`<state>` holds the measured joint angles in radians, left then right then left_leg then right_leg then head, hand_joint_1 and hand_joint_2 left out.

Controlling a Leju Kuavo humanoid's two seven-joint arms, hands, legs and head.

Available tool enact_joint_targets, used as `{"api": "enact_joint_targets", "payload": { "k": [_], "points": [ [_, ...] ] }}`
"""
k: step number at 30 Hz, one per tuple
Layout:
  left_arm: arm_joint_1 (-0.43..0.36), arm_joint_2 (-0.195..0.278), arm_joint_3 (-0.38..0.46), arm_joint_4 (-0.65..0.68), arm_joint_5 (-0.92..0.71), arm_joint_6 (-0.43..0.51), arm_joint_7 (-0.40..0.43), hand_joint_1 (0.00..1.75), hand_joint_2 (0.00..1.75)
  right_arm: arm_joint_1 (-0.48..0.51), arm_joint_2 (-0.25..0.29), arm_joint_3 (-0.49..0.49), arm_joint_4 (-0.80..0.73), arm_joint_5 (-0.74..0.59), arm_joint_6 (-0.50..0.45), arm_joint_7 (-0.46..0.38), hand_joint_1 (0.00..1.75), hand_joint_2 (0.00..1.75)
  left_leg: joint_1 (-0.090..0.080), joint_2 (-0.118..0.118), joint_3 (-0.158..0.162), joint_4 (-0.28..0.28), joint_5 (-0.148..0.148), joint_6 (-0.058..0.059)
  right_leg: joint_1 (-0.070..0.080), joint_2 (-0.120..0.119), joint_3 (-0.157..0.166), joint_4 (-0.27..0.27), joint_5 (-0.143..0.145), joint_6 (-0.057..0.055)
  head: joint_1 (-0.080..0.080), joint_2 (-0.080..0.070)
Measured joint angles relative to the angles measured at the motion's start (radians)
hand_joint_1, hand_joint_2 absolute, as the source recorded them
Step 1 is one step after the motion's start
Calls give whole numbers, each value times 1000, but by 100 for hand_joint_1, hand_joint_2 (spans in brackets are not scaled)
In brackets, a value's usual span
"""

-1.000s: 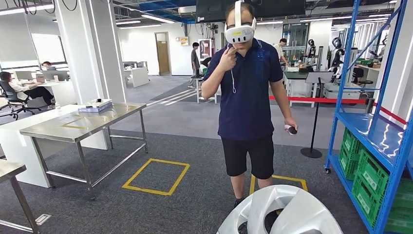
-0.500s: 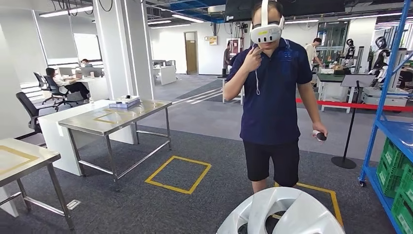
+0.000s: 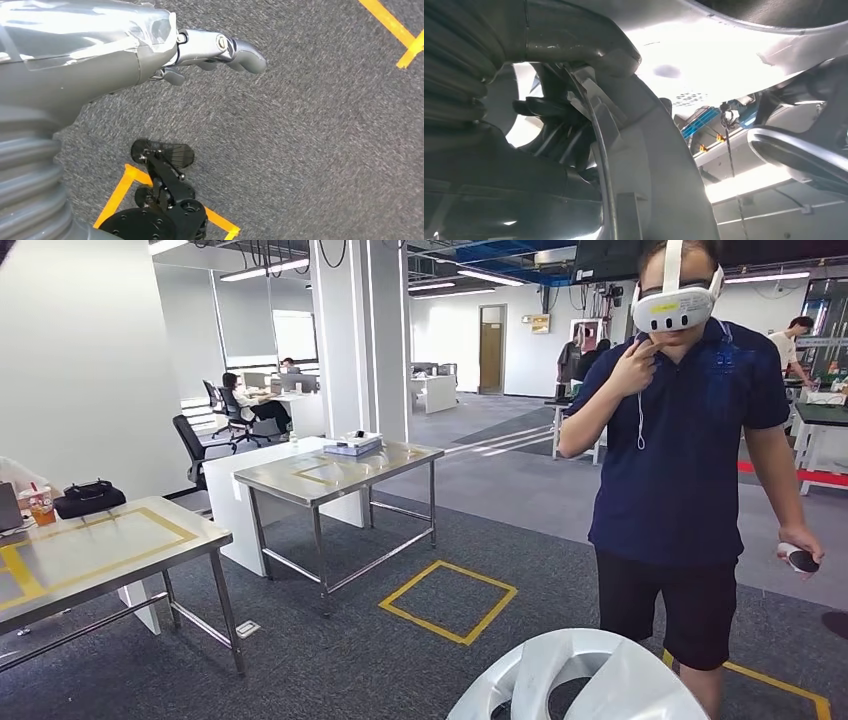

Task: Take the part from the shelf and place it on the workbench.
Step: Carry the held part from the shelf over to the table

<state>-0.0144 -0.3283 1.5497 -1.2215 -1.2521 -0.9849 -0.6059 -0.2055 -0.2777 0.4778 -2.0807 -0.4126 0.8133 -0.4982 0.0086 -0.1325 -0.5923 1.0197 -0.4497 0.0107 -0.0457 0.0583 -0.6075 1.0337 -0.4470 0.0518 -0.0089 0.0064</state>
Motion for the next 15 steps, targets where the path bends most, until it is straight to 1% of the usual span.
{"api": "enact_joint_targets", "payload": {
  "k": [1,2,3,4,5,6,7,8,9,10,11,12,13,14,15],
  "points": [
    [1,1,0,0,0,0,-1,0,175,0,1,0,0,0,0,0,175,175,3,-7,-3,2,-3,-3,3,-11,1,1,-2,-14,-1,0],
    [2,1,1,0,0,0,-1,0,175,-1,1,0,0,0,0,0,175,175,5,-5,-6,3,-5,-5,4,-20,2,1,-2,-22,-2,0],
    [2,2,1,0,0,0,-1,0,175,-2,2,0,1,0,0,0,175,175,7,15,-10,15,-11,-8,4,-29,5,0,-3,-30,-3,0],
    [2,2,1,0,0,1,-2,0,175,-2,3,0,1,0,-1,-1,175,175,7,45,-23,42,-25,-11,5,-39,8,-1,-5,-37,-5,0],
    [0,3,1,0,0,1,-2,0,175,-2,4,0,1,0,-1,-1,175,175,7,80,-47,92,-49,-14,7,-50,11,-2,-8,-43,-6,0],
    [-2,3,1,0,-1,2,-3,0,175,-2,5,0,1,1,-2,-1,175,175,7,109,-83,159,-79,-17,10,-61,14,-2,-11,-49,-7,0],
    [-3,3,0,1,-2,3,-4,0,175,-2,5,1,1,1,-3,-1,175,175,8,122,-122,229,-105,-18,14,-74,16,-2,-15,-52,-7,0],
    [-4,3,0,2,-3,4,-4,0,175,-1,5,1,1,2,-4,-1,175,175,9,128,-154,280,-119,-18,17,-86,18,-2,-18,-54,-8,0],
    [-4,3,0,3,-4,5,-4,0,175,-1,5,2,1,2,-4,-1,175,175,9,130,-170,298,-114,-17,20,-99,21,-2,-22,-55,-8,0],
    [-4,4,0,4,-4,6,-4,0,175,0,6,2,1,2,-5,-1,175,175,9,132,-161,271,-90,-13,23,-111,25,-2,-25,-55,-8,0],
    [-4,4,0,5,-4,7,-4,0,175,0,6,3,1,2,-6,-1,175,175,6,139,-133,211,-55,-8,26,-123,30,-2,-30,-55,-8,0],
    [-4,5,0,5,-4,7,-4,0,175,-1,7,3,1,2,-7,-1,175,175,0,159,-96,137,-21,1,28,-134,37,-2,-35,-54,-8,0],
    [-4,6,0,5,-4,8,-4,0,175,-1,9,3,1,1,-8,-1,175,175,-6,180,-63,75,2,10,31,-144,43,-3,-40,-51,-7,0],
    [-4,7,0,5,-3,8,-4,0,175,-1,10,3,1,-1,-10,0,175,175,-13,196,-42,35,13,16,31,-153,47,-4,-44,-48,-7,0],
    [-4,9,0,5,-1,7,-4,0,175,-1,12,3,0,-3,-11,2,175,175,-19,206,-35,18,13,21,31,-162,50,-5,-47,-44,-7,0]
  ]
}}
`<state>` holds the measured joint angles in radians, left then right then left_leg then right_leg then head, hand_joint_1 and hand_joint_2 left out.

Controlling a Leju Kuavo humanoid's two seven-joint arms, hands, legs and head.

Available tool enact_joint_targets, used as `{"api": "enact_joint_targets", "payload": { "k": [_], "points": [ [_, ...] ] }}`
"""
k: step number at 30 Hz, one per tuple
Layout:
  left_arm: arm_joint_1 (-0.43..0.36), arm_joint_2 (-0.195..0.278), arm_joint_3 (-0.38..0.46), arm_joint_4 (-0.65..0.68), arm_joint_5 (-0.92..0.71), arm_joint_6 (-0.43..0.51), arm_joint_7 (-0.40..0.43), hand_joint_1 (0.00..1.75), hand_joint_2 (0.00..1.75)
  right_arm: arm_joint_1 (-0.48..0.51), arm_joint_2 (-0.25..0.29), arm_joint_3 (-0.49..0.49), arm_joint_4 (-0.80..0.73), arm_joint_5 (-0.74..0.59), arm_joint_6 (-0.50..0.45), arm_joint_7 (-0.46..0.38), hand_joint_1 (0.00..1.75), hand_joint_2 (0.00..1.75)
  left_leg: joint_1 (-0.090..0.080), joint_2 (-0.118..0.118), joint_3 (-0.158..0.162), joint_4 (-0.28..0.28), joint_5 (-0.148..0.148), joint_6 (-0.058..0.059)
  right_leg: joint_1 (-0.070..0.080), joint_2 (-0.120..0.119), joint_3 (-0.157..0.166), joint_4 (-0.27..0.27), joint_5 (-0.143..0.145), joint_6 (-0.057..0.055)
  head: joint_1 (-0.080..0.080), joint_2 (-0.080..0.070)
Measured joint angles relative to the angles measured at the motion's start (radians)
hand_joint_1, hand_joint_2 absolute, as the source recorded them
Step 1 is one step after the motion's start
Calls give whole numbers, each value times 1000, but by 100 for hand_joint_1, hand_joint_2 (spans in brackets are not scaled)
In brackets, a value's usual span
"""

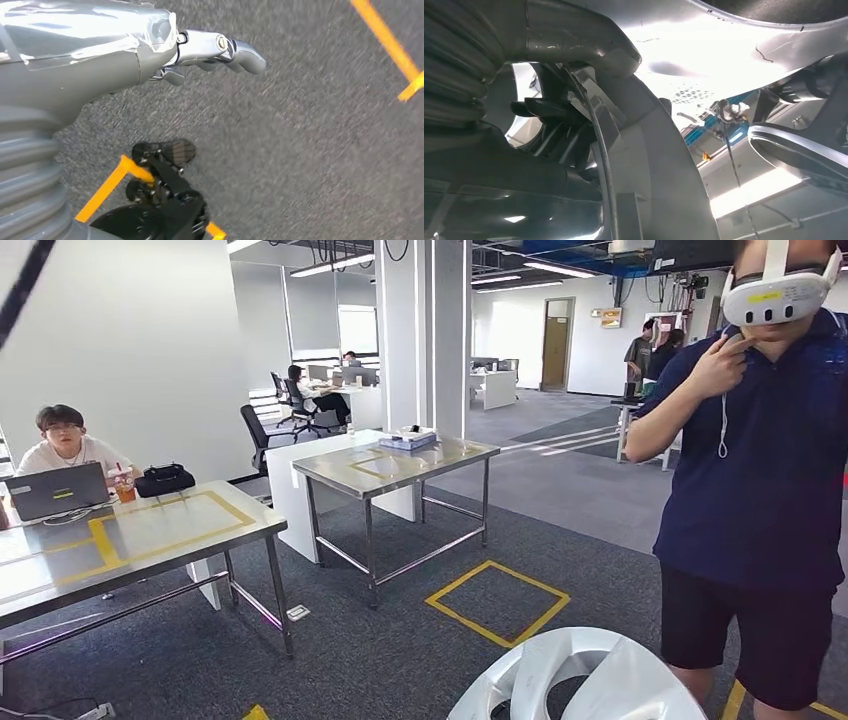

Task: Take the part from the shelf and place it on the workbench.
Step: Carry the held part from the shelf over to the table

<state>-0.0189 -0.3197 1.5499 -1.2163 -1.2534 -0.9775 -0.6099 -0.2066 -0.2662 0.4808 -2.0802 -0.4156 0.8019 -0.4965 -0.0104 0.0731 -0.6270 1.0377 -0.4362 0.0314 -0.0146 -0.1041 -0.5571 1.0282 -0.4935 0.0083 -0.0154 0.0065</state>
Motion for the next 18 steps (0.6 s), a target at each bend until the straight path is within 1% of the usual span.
{"api": "enact_joint_targets", "payload": {
  "k": [1,2,3,4,5,6,7,8,9,10,11,12,13,14,15,16,17,18],
  "points": [
    [0,1,0,0,1,-1,0,0,175,0,1,0,0,-2,-1,2,175,175,-3,-7,0,-2,-2,2,-1,-10,3,-3,-2,5,0,0],
    [1,1,0,-1,3,-1,0,0,175,0,3,0,0,-4,-3,5,175,175,-3,-20,9,-12,0,6,-1,-19,7,-7,-4,10,-1,0],
    [2,1,1,-2,4,-3,0,0,175,-1,4,0,0,-6,-4,7,175,175,-2,-33,22,-25,4,9,-2,-15,12,-6,-8,14,0,0],
    [2,0,0,-4,5,-4,0,0,175,-2,4,-1,-1,-8,-5,9,175,175,1,-47,36,-39,10,14,-2,3,10,10,-18,15,-1,0],
    [1,-1,0,-5,5,-7,0,0,175,-3,4,-2,-1,-10,-5,10,175,175,6,-60,50,-51,14,18,-2,31,-4,47,-34,13,0,0],
    [-1,-3,0,-5,6,-9,1,0,175,-4,4,-2,-1,-12,-6,11,175,175,8,-73,54,-56,15,20,-4,63,-31,106,-56,10,2,-1],
    [-4,-4,0,-5,6,-11,1,0,175,-3,4,-3,-1,-13,-6,11,175,175,9,-88,56,-56,15,21,-4,84,-70,174,-79,7,2,0],
    [-5,-6,0,-5,6,-13,1,0,175,-1,4,-3,-1,-15,-6,12,175,175,9,-105,57,-56,13,21,-4,95,-107,230,-93,7,4,0],
    [-5,-8,0,-5,6,-13,2,0,175,1,3,-3,-1,-15,-6,13,175,175,8,-123,58,-56,12,20,-4,99,-133,257,-92,11,4,0],
    [-4,-9,0,-5,6,-14,2,0,175,2,3,-3,-1,-16,-6,14,175,175,8,-140,59,-55,10,18,-4,101,-138,243,-73,18,4,0],
    [-3,-9,0,-5,6,-14,2,0,175,2,2,-3,-1,-16,-5,15,175,175,9,-157,62,-53,6,15,-5,105,-123,188,-38,27,5,0],
    [-3,-10,0,-5,6,-14,2,0,175,1,1,-4,-1,-16,-5,15,175,175,10,-173,64,-49,1,11,-7,118,-95,111,2,34,6,0],
    [-3,-10,0,-5,6,-14,2,0,175,1,1,-4,-1,-16,-6,16,175,175,10,-188,63,-43,-4,5,-8,135,-69,46,32,37,7,0],
    [-2,-9,0,-6,6,-15,2,0,175,1,2,-4,-1,-16,-6,16,175,175,10,-200,60,-38,-9,0,-9,149,-50,2,50,34,7,0],
    [-1,-9,0,-7,6,-16,2,0,175,1,2,-4,-1,-16,-6,17,175,175,9,-208,56,-34,-13,-5,-9,159,-41,-17,55,27,7,0],
    [1,-9,0,-7,6,-16,2,0,175,1,2,-4,-1,-16,-6,19,175,175,10,-216,52,-32,-15,-8,-6,158,-40,-15,52,18,6,0],
    [3,-9,1,-8,6,-16,2,0,175,1,2,-5,-2,-16,-6,19,175,175,12,-222,48,-31,-17,-10,-8,150,-40,-15,50,11,4,0],
    [6,-10,1,-8,6,-17,2,0,175,0,2,-5,-2,-16,-6,20,175,175,13,-216,45,-26,-22,-14,-9,141,-37,-17,48,4,4,0]
  ]
}}
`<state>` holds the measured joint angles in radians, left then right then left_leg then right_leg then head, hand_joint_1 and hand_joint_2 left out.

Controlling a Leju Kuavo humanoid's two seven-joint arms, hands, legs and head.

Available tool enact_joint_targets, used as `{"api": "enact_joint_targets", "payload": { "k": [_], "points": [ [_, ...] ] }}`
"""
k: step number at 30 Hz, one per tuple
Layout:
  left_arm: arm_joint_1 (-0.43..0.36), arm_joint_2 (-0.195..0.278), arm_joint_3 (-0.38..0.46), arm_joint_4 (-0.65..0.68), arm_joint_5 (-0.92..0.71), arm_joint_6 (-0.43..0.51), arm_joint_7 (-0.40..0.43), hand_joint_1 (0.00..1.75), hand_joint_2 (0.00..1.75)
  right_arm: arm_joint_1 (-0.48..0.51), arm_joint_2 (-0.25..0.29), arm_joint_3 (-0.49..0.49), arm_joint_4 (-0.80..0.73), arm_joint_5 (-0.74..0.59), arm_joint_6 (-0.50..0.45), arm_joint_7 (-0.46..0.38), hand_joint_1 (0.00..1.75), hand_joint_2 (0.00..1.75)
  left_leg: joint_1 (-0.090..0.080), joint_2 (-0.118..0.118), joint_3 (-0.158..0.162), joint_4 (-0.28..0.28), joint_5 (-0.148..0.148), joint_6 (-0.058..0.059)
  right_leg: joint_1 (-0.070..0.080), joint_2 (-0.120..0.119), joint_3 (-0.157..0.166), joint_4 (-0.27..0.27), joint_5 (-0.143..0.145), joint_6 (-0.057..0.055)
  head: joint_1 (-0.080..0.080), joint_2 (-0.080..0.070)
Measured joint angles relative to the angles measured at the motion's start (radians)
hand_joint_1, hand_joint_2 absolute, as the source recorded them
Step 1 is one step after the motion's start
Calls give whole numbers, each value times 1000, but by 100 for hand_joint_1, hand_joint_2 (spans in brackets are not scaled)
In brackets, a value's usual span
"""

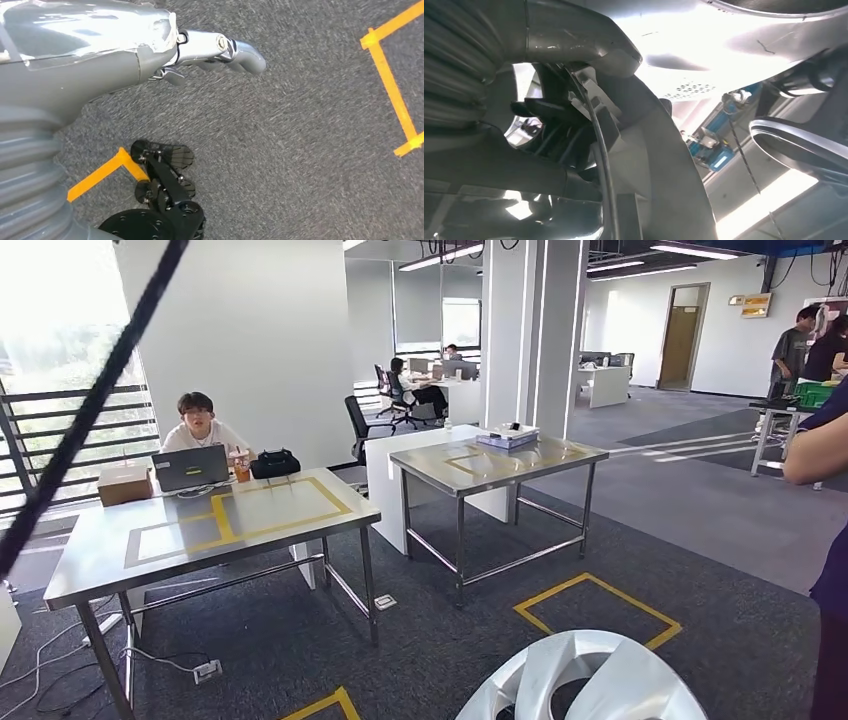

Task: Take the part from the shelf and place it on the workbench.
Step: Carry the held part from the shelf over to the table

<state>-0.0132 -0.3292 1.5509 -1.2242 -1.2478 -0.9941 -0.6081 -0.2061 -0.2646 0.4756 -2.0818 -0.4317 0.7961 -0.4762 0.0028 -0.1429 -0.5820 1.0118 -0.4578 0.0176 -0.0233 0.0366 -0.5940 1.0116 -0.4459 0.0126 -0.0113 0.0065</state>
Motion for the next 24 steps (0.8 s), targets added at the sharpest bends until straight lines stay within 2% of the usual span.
{"api": "enact_joint_targets", "payload": {
  "k": [1,2,3,4,5,6,7,8,9,10,11,12,13,15,16,17,19,20,21,22,23,24],
  "points": [
    [1,0,0,0,0,0,0,0,175,0,1,0,0,0,0,0,175,175,0,22,-9,17,-11,-4,-1,-10,5,-1,-3,-7,-2,0],
    [0,0,0,-1,0,0,0,0,175,0,1,0,0,0,0,0,175,175,0,53,-26,54,-29,-9,-2,-21,11,-2,-7,-15,-4,0],
    [-1,1,0,-1,0,0,0,0,175,0,2,0,-1,0,0,0,175,175,0,91,-55,113,-55,-14,1,-32,16,-3,-11,-21,-5,0],
    [-2,1,-1,-1,0,0,0,0,175,1,2,0,-1,0,0,0,175,175,2,119,-94,185,-83,-18,4,-44,20,-3,-16,-26,-7,0],
    [-3,1,-1,-1,0,-1,0,0,175,1,2,0,-1,0,0,1,175,175,4,132,-134,252,-104,-20,6,-56,23,-3,-20,-29,-7,0],
    [-3,0,-1,-1,0,-2,0,0,175,1,2,0,-1,0,0,1,175,175,6,138,-162,294,-110,-21,8,-68,27,-2,-24,-30,-6,0],
    [-3,0,-1,-1,0,-3,0,0,175,1,3,0,-1,0,0,1,175,175,6,141,-170,296,-96,-20,10,-80,31,-2,-28,-29,-7,0],
    [-3,0,-1,-2,0,-4,0,0,175,1,3,0,-1,-1,0,2,175,175,6,145,-156,258,-66,-16,13,-92,36,-3,-33,-29,-7,0],
    [-2,-1,-1,-3,0,-6,1,0,175,1,3,0,-1,-1,0,3,175,175,2,157,-123,189,-26,-8,16,-104,43,-3,-38,-29,-7,0],
    [-3,0,-1,-7,0,-7,4,0,175,1,3,-1,-2,-1,0,4,175,175,-5,182,-86,116,4,4,19,-115,50,-3,-43,-28,-7,0],
    [-3,0,-1,-11,1,-8,7,0,175,1,3,-1,-2,-1,-1,4,175,175,-13,205,-57,59,22,15,23,-126,56,-4,-47,-26,-7,0],
    [-4,0,-1,-15,3,-9,10,0,175,1,3,-2,-2,-1,-1,4,175,175,-20,221,-40,24,28,24,25,-137,59,-5,-51,-23,-7,0],
    [-4,0,-1,-18,4,-10,13,0,175,1,3,-3,-2,-1,-1,4,175,175,-25,226,-36,14,23,29,25,-148,61,-6,-55,-18,-6,0],
    [-3,-1,-1,-21,8,-9,19,0,175,2,2,-4,-3,-1,-1,4,175,175,-22,199,-28,-2,27,33,27,-168,69,-10,-61,-10,-7,1],
    [-2,-2,-1,-23,11,-8,22,0,175,2,2,-6,-3,0,-1,4,175,175,-17,184,-16,-15,32,35,27,-157,69,-3,-67,-7,-7,0],
    [-3,-4,-1,-24,16,-5,26,0,175,2,2,-7,-4,-1,0,4,175,175,-12,170,-4,-27,37,37,27,-132,61,23,-79,-5,-6,0],
    [-7,-8,-1,-24,29,3,41,0,175,3,1,-11,-5,-1,0,3,175,175,-5,141,10,-39,42,38,21,-66,2,141,-122,-6,-3,-1],
    [-10,-10,-1,-24,39,6,51,0,175,4,1,-13,-5,-1,1,3,175,175,-3,126,11,-39,41,38,18,-49,-40,211,-145,-4,-2,0],
    [-11,-12,-1,-24,49,9,62,0,175,6,0,-13,-5,-1,2,3,175,175,-2,110,11,-38,40,37,15,-42,-74,261,-156,0,-1,0],
    [-11,-14,-1,-24,59,10,72,0,175,9,0,-13,-4,-1,2,4,175,175,0,93,12,-37,38,35,11,-40,-92,277,-150,9,-1,0],
    [-10,-15,-1,-23,68,10,81,0,175,10,0,-13,-5,-1,3,4,175,175,3,76,14,-35,35,31,7,-38,-89,250,-126,21,0,0],
    [-10,-16,-1,-23,76,10,88,0,175,10,-1,-14,-5,-1,4,5,175,175,6,60,15,-30,31,25,1,-31,-68,188,-90,35,1,0]
  ]
}}
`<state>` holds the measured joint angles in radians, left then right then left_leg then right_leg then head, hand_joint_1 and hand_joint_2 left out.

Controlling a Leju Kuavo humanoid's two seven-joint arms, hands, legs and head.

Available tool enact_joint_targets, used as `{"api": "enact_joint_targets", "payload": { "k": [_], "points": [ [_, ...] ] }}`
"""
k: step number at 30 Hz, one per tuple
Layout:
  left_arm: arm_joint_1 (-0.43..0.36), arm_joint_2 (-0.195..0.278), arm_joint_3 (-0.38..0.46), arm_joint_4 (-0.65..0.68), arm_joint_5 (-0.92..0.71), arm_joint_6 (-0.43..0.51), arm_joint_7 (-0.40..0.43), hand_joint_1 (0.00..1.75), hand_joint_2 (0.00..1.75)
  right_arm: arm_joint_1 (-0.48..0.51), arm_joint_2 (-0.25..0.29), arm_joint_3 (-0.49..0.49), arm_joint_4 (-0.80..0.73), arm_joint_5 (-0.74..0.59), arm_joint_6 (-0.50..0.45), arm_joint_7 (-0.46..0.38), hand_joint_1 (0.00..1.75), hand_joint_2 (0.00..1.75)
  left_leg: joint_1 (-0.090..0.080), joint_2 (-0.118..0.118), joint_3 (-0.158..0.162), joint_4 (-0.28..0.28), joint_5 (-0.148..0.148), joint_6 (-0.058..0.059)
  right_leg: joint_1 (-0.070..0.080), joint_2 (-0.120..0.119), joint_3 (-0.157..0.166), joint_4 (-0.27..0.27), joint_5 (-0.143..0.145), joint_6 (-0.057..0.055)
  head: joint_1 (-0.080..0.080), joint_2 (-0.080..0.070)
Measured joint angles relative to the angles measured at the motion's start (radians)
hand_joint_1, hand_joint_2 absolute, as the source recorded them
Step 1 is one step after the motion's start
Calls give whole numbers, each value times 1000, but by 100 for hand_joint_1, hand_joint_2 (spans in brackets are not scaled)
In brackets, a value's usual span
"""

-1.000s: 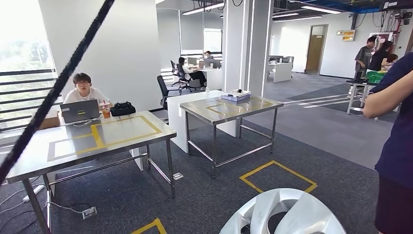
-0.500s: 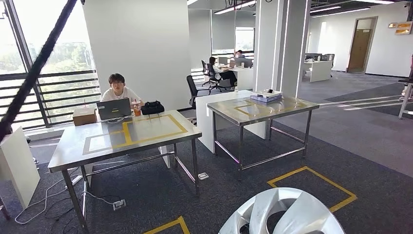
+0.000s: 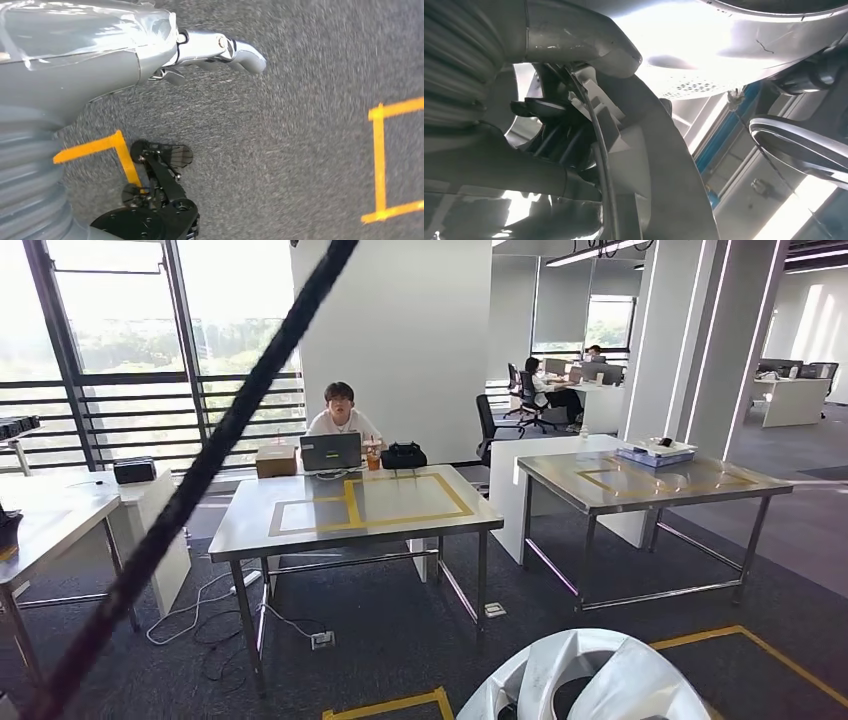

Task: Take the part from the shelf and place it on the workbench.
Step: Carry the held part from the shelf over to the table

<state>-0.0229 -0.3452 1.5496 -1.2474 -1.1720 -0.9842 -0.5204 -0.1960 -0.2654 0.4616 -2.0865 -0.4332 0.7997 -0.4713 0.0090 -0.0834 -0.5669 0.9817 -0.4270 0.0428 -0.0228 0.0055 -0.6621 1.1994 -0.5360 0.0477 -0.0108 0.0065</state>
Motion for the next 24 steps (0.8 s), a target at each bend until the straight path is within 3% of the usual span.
{"api": "enact_joint_targets", "payload": {
  "k": [1,2,4,6,7,9,11,13,14,16,18,21,24],
  "points": [
    [0,0,0,0,6,0,5,0,175,0,0,-1,0,0,0,0,175,175,2,-15,-1,8,-6,-8,-8,16,27,-71,36,13,1,0],
    [0,0,0,0,11,0,8,0,175,-1,0,-1,0,0,1,0,175,175,3,-29,-5,18,-14,-16,-13,30,51,-129,63,16,2,0],
    [3,1,0,0,23,0,18,0,175,-1,1,-2,0,-1,4,1,175,175,3,-44,-14,32,-24,-29,-13,43,69,-176,79,0,3,0],
    [8,2,1,0,45,-2,38,0,175,-1,2,-2,0,-4,11,3,175,175,6,-49,-17,33,-28,-34,-10,31,70,-175,77,-22,1,0],
    [10,2,1,-1,58,-3,50,0,175,-2,2,-2,0,-6,15,5,175,175,7,-36,-20,41,-34,-36,-11,28,74,-176,76,-29,0,0],
    [9,3,1,-2,84,-7,74,0,175,-5,6,-2,1,-9,20,7,175,175,7,19,-51,110,-69,-44,-13,19,83,-178,73,-42,-3,0],
    [6,2,0,-2,105,-12,93,0,175,-6,8,-2,2,-10,21,8,175,175,7,69,-123,245,-121,-48,-6,10,88,-178,67,-53,-6,0],
    [5,2,0,-1,116,-18,105,0,175,-7,10,-2,3,-13,23,9,175,175,8,81,-181,330,-134,-46,1,1,90,-178,63,-57,-7,0],
    [6,2,0,-1,119,-20,108,0,175,-8,12,-2,4,-15,23,10,175,175,6,82,-183,319,-114,-41,5,-2,92,-178,61,-59,-7,0],
    [6,2,0,-1,122,-23,113,0,175,-14,15,-2,4,-21,23,11,175,175,-1,82,-139,213,-46,-22,13,-6,99,-178,56,-59,-7,0],
    [6,2,0,-1,123,-25,115,0,175,-18,17,-2,4,-24,23,11,175,175,-7,83,-105,140,-7,-9,17,-7,103,-179,54,-59,-8,0],
    [6,2,0,-1,123,-25,116,0,175,-19,17,-2,4,-24,23,11,175,175,-9,83,-95,120,2,-3,17,-7,104,-179,53,-60,-8,0],
    [7,5,1,-5,126,-30,118,0,175,-21,18,-3,4,-28,24,10,175,175,-21,89,-71,71,3,15,15,-10,105,-181,51,-57,-7,0]
  ]
}}
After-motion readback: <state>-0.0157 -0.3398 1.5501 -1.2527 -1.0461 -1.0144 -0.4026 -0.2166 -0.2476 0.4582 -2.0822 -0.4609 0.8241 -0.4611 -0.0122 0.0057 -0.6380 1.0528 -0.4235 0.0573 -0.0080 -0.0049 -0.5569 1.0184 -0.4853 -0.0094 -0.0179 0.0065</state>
